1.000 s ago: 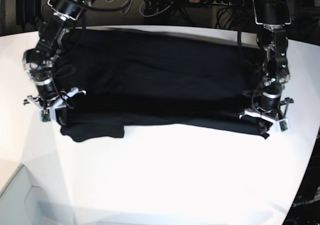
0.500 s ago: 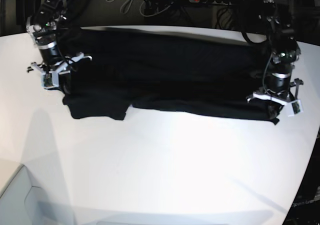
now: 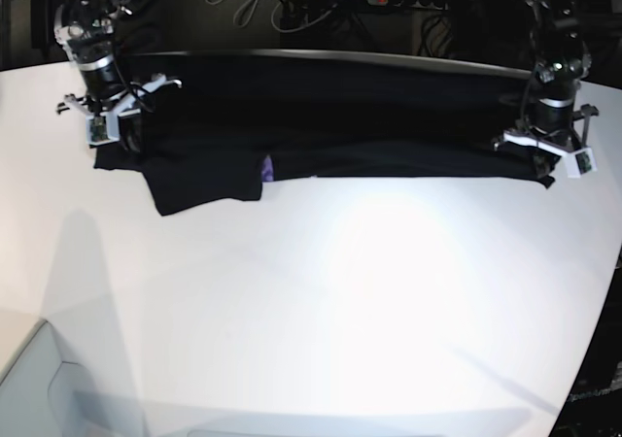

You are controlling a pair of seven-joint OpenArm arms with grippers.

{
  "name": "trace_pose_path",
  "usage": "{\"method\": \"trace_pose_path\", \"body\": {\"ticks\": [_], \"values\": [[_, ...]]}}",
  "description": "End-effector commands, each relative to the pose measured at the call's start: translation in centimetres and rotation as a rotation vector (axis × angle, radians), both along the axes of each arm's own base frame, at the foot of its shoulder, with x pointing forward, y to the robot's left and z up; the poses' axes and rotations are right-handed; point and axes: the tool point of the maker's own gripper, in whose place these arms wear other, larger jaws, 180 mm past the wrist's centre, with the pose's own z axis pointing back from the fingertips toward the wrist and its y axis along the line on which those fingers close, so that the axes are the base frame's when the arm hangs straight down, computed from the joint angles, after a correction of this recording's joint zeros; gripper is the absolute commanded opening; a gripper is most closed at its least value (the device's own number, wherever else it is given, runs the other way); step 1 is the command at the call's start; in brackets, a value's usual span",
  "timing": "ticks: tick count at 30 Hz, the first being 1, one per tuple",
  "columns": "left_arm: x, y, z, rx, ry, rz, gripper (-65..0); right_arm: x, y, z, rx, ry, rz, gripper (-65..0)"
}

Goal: Layout the t-shirt on the table in an organized manner, then fold the t-shirt properly
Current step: 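Lift the hem with both grippers and fold it onto the shoulder edge, then lower the folded hem with both grippers and smooth the strip flat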

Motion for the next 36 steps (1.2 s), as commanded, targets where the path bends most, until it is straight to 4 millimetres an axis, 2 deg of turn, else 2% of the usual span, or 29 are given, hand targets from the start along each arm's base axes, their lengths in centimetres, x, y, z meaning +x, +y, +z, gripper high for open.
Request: {"method": "trace_pose_path", "body": {"ticks": [1,4,6,12,16,22,27,29,32,34,36], "values": [[0.2,0.5,1.2,0.028,-0.04,0.0,-64.8,0.4,-0.2,1.1,0.002,-0.048,-0.002,-65.0],[-0.6,0.6,0.5,0.03,-0.018,0.001,-64.8,0.0,-0.1,0.8,0.006,-0.036,-0.003,-65.0],[-0.9,0.6,0.1,0.028,-0.003,0.003,-64.8,-0.4,0.0,-0.2,0.023,-0.013,-0.007,-65.0],[-2.7,1.1,-3.6,0.0,0.094,0.03,-64.8,-1.3,0.3,-2.8,0.068,0.047,-0.017,-65.0],[-3.3,1.3,-4.9,-0.01,0.125,0.042,-64.8,-1.4,0.3,-3.1,0.072,0.054,-0.018,-65.0],[-3.1,1.3,-4.9,-0.012,0.126,0.042,-64.8,-1.4,0.4,-3.2,0.073,0.063,-0.016,-65.0],[-3.2,1.7,-6.8,-0.041,0.167,0.068,-64.6,-1.3,0.6,-3.3,0.07,0.072,-0.011,-64.9],[-3.5,1.9,-7.8,-0.051,0.186,0.079,-64.6,-1.5,0.4,-3.6,0.063,0.097,-0.012,-59.7],[-3.7,1.8,-8.5,-0.06,0.201,0.076,-64.6,-1.8,0.2,-4.1,0.051,0.139,-0.013,-48.0],[-3.2,0.6,-8.5,-0.079,0.192,0.001,-64.5,-1.7,-0.3,-3.7,0.026,0.142,-0.008,-39.4],[-2.8,-0.8,-8.4,-0.101,0.184,-0.081,-64.5,-1.6,-0.6,-2.7,0.004,0.122,-0.007,-33.5]]}}
